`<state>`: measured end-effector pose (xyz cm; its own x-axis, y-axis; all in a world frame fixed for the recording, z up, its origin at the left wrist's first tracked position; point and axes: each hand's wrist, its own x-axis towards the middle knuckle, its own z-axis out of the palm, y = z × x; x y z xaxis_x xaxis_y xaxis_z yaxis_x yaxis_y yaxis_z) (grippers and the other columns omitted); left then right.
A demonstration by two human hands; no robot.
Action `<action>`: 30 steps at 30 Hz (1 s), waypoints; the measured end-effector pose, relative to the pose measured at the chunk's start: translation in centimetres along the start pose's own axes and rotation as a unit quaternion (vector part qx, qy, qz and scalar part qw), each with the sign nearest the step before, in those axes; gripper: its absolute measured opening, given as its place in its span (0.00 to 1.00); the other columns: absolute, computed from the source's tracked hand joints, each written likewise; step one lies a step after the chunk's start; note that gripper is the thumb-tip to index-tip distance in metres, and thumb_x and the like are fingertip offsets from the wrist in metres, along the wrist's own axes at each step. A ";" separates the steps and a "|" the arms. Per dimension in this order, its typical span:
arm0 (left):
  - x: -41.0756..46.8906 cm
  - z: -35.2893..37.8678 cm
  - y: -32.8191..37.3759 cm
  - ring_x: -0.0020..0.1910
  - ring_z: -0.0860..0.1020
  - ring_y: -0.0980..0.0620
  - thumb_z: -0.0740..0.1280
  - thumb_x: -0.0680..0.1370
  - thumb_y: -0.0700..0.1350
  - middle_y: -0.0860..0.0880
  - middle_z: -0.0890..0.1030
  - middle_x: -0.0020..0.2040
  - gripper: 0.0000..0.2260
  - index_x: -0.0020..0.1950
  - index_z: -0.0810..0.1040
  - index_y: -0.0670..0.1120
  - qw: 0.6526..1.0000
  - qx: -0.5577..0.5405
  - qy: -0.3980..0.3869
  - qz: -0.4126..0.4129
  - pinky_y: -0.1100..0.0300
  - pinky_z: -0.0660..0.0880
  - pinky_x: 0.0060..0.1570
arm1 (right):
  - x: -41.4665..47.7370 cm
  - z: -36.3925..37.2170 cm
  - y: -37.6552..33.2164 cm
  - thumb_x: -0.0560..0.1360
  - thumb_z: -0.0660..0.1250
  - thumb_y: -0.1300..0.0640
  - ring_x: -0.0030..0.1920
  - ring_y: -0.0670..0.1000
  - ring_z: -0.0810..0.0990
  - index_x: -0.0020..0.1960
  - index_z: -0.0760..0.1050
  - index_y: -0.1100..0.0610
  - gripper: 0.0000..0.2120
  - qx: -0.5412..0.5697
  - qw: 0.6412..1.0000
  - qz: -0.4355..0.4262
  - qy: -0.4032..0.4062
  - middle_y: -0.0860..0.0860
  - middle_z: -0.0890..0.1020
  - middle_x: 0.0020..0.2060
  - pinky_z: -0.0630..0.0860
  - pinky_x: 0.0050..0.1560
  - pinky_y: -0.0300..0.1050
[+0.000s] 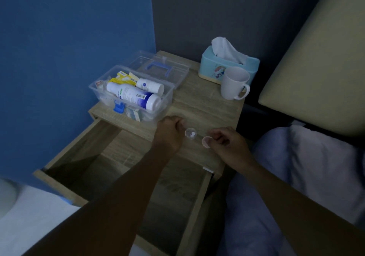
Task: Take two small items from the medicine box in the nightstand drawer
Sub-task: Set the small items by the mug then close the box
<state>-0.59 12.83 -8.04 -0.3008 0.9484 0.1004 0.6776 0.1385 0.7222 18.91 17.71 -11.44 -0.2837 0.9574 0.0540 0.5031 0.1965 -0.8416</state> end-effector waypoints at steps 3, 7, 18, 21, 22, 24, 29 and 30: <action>0.0 -0.4 -1.5 0.65 0.74 0.47 0.61 0.80 0.39 0.43 0.76 0.66 0.17 0.69 0.72 0.43 0.991 0.106 -0.056 0.058 0.52 0.71 0.66 | 0.5 -0.4 0.1 0.74 0.69 0.58 0.39 0.39 0.79 0.53 0.82 0.52 0.08 0.005 0.998 0.010 0.064 0.50 0.83 0.47 0.73 0.40 0.26; 0.3 -0.6 -3.2 0.79 0.52 0.46 0.58 0.82 0.41 0.44 0.55 0.80 0.26 0.79 0.55 0.45 0.967 0.174 -0.143 0.121 0.53 0.49 0.75 | 2.5 -1.9 -0.2 0.75 0.65 0.63 0.49 0.52 0.81 0.59 0.78 0.60 0.13 -0.038 0.987 -0.001 0.153 0.57 0.82 0.52 0.78 0.52 0.43; 2.3 1.0 -5.4 0.80 0.46 0.46 0.55 0.83 0.44 0.43 0.48 0.81 0.28 0.80 0.48 0.44 0.937 0.254 -0.192 0.146 0.52 0.42 0.76 | 9.9 -1.8 -1.5 0.76 0.60 0.59 0.60 0.59 0.77 0.65 0.68 0.65 0.19 -0.063 0.964 0.045 0.254 0.61 0.78 0.59 0.72 0.56 0.46; 2.5 1.2 -5.7 0.80 0.47 0.46 0.57 0.82 0.46 0.43 0.49 0.81 0.29 0.80 0.47 0.44 0.937 0.253 -0.183 0.159 0.53 0.41 0.75 | 11.8 -1.6 -1.8 0.79 0.58 0.56 0.65 0.60 0.75 0.69 0.65 0.69 0.23 -0.055 0.953 0.098 0.282 0.63 0.76 0.64 0.72 0.63 0.50; 2.5 1.3 -5.9 0.79 0.47 0.46 0.57 0.82 0.46 0.43 0.49 0.81 0.29 0.79 0.47 0.44 0.937 0.251 -0.181 0.164 0.53 0.41 0.74 | 12.2 -1.5 -1.9 0.79 0.58 0.57 0.65 0.60 0.75 0.69 0.66 0.69 0.23 -0.050 0.948 0.103 0.297 0.63 0.76 0.64 0.71 0.63 0.50; 2.7 1.4 -6.1 0.79 0.47 0.46 0.57 0.82 0.47 0.43 0.49 0.81 0.29 0.79 0.47 0.44 0.937 0.249 -0.180 0.169 0.54 0.41 0.73 | 12.6 -1.5 -2.0 0.79 0.59 0.58 0.62 0.60 0.77 0.65 0.71 0.69 0.19 -0.041 0.938 0.094 0.332 0.64 0.79 0.60 0.72 0.61 0.49; 2.7 1.2 -5.9 0.79 0.46 0.45 0.56 0.82 0.46 0.43 0.49 0.81 0.28 0.79 0.48 0.44 0.938 0.245 -0.192 0.155 0.50 0.44 0.77 | 12.6 -0.9 -2.0 0.79 0.63 0.54 0.56 0.60 0.80 0.58 0.79 0.63 0.15 -0.019 0.922 0.089 0.377 0.61 0.84 0.53 0.71 0.54 0.47; 2.7 1.1 -5.8 0.79 0.46 0.46 0.55 0.82 0.46 0.43 0.48 0.81 0.28 0.79 0.48 0.44 0.939 0.240 -0.194 0.150 0.50 0.44 0.77 | 12.6 -0.8 -2.0 0.79 0.64 0.52 0.56 0.59 0.80 0.56 0.79 0.63 0.15 -0.005 0.921 0.092 0.377 0.60 0.84 0.51 0.71 0.52 0.45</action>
<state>-4.59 14.87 -12.71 0.1564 0.9848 -0.0750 0.9456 -0.1274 0.2993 15.01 29.54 -8.63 0.4541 0.8484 0.2722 0.4944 0.0143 -0.8691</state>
